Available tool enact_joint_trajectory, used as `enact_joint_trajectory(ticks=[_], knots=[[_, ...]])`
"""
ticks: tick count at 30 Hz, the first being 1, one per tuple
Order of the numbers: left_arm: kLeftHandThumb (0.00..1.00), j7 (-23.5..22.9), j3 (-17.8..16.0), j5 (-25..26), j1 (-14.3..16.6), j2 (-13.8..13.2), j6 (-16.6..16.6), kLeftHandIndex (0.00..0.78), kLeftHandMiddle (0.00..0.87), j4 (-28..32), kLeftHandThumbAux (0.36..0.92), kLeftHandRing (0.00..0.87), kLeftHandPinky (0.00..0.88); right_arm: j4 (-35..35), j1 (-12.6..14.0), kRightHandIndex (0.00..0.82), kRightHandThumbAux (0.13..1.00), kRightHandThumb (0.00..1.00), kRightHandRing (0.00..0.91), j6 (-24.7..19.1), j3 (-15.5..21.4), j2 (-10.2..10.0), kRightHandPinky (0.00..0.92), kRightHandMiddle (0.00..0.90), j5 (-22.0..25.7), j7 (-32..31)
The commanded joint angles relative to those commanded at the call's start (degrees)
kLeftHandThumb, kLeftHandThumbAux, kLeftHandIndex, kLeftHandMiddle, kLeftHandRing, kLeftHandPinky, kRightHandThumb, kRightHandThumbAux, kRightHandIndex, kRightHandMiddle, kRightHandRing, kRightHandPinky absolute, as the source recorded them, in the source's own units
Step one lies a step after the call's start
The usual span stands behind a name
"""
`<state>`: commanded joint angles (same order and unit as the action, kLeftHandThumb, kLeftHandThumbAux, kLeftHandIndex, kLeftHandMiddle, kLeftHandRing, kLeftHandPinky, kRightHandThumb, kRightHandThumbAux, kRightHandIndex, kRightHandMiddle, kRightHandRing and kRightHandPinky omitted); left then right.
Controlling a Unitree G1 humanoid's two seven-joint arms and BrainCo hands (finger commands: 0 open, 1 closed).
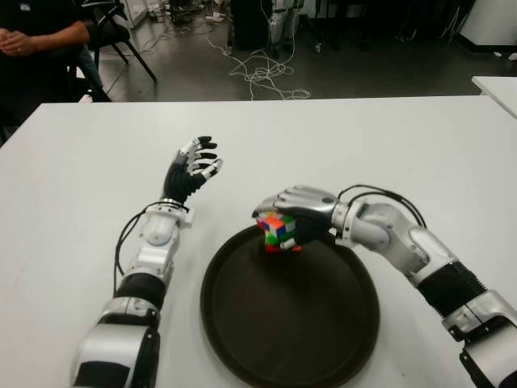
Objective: Pick up the Rubik's Cube and put it in the plate
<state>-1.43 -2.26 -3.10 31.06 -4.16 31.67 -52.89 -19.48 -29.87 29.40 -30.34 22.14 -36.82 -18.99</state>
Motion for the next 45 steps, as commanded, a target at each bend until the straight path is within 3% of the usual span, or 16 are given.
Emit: enact_joint_trajectory(ticks=[9, 25, 45], knots=[[0.055, 0.0, -0.2, 0.3, 0.0, 0.2, 0.0, 0.201, 0.257, 0.0, 0.676, 0.268, 0.301, 1.3, 0.5, 0.365, 0.701, 0.821, 0.480, 0.4, 0.1, 0.0, 0.452, 0.501, 1.1, -0.9], [0.031, 0.0, 0.1, 0.2, -0.2, 0.0, 0.2, 0.220, 0.271, 0.7, 0.716, 0.275, 0.294, 3.1, 2.1, 0.364, 0.701, 0.820, 0.468, 2.3, 0.7, -0.1, 0.425, 0.497, 6.3, -3.6], [0.063, 0.6, 0.3, -0.7, 0.2, -0.3, 0.3, 0.214, 0.265, -0.1, 0.695, 0.275, 0.296, 6.1, 3.0, 0.359, 0.703, 0.820, 0.453, 2.0, 0.7, 0.5, 0.388, 0.502, 9.8, -8.8]])
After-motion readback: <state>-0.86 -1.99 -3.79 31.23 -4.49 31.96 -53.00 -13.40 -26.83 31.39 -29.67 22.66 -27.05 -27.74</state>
